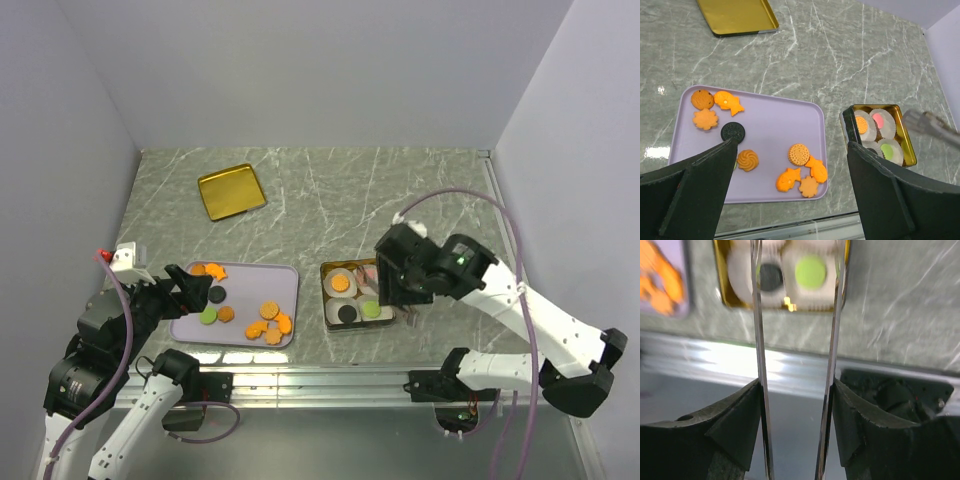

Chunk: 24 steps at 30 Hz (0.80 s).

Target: Pack the cookies

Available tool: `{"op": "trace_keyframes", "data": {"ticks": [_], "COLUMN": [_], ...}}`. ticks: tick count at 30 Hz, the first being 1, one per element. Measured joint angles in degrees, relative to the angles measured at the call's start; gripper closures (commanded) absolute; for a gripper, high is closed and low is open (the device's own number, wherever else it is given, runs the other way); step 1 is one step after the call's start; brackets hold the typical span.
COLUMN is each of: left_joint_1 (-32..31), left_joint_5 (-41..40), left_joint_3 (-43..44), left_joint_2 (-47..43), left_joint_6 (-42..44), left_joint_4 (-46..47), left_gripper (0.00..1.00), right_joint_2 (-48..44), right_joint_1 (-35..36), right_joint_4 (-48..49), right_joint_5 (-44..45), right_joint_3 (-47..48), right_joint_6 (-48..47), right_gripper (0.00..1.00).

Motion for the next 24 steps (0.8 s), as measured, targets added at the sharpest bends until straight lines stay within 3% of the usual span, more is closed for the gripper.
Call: {"op": "trace_keyframes", "data": {"ticks": [9, 15, 24], "left_joint_1": [0.00, 0.00, 0.00], "left_joint_5": [0.02, 0.04, 0.04], "left_joint_3": [0.00, 0.00, 0.00], "left_joint_2": [0.04, 0.04, 0.02], "left_joint_6": [0.00, 0.00, 0.02], "left_joint_4": [0.00, 0.00, 0.00], "left_gripper": [0.02, 0.02, 0.01], "right_joint_2": [0.83, 8.22, 20.17], "right_joint_1": [-24.55, -42.82, -53.05], "right_joint_4": [3.80, 11.08, 19.02], "right_joint_5": [0.61, -3.58, -3.04], "right_joint_3": [0.55, -2.01, -2.01], "right_joint_6": [-10.60, -16.63, -19.91], "right_gripper": [0.38, 0.40, 0.41]}}
